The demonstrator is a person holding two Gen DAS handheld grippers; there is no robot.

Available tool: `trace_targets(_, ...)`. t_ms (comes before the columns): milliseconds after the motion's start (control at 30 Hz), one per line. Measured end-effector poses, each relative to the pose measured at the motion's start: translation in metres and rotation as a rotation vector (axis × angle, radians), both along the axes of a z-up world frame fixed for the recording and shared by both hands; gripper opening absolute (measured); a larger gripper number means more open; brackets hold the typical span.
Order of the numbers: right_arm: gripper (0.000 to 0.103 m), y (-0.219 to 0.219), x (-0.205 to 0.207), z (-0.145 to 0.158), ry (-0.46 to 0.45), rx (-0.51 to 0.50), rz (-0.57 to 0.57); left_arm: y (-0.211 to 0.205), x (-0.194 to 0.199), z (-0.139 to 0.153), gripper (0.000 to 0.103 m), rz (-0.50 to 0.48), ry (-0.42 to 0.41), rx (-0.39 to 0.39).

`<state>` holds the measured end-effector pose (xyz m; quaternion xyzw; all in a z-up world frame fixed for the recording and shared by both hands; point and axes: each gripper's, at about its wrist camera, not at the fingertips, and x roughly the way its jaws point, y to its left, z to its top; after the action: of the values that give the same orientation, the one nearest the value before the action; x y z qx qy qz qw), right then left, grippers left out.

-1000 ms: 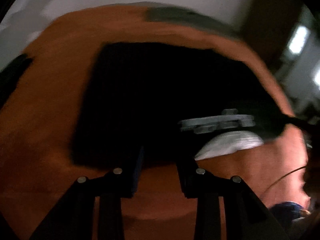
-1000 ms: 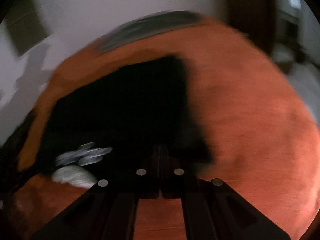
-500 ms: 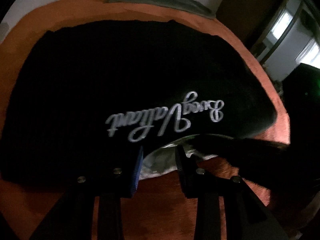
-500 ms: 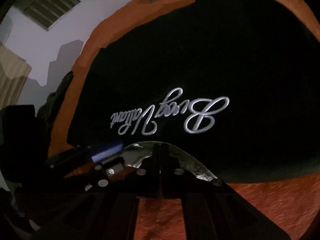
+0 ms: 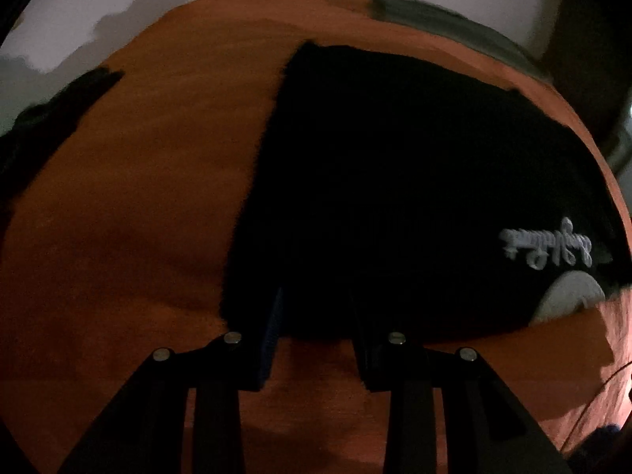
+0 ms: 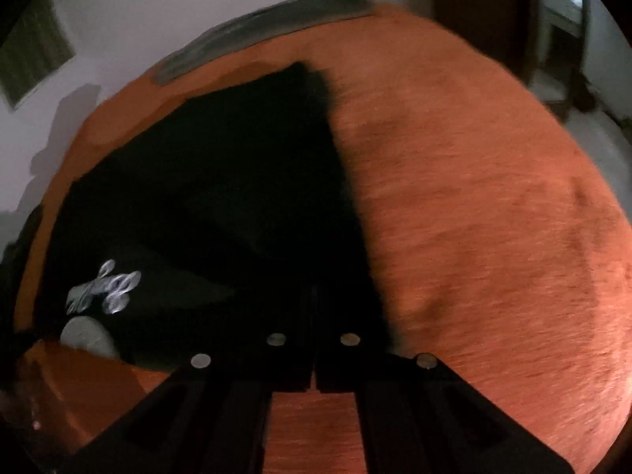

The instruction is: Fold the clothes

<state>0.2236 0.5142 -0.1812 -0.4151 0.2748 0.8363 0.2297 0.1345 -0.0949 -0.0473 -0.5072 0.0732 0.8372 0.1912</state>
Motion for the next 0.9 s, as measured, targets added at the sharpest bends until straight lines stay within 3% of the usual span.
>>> trace_targets(67,0.0,0.001,-0.004,-0.004,0.023,-0.036,-0.006,-0.005,0.002,0.002,0.035,-0.004,0.015,-0.018)
trace_targets(167,0.0,-0.013,-0.008,-0.003,-0.004,0.039,0.023,-0.02,0.001,0.003,0.035,-0.005,0.029,-0.038)
trace_targets(267,0.0,-0.011,-0.008,0.0,0.006,0.026,0.006,-0.024,-0.001,0.005,0.035,-0.005,0.015,-0.024)
trace_targets(400,0.0,-0.019,-0.011,0.009,-0.037,0.093,0.047,-0.024,-0.007,0.004,0.035,-0.029,-0.015,0.001)
trace_targets(900,0.0,-0.005,-0.015,0.008,-0.033,0.057,0.074,-0.038,-0.026,-0.003,0.035,-0.044,-0.082,0.073)
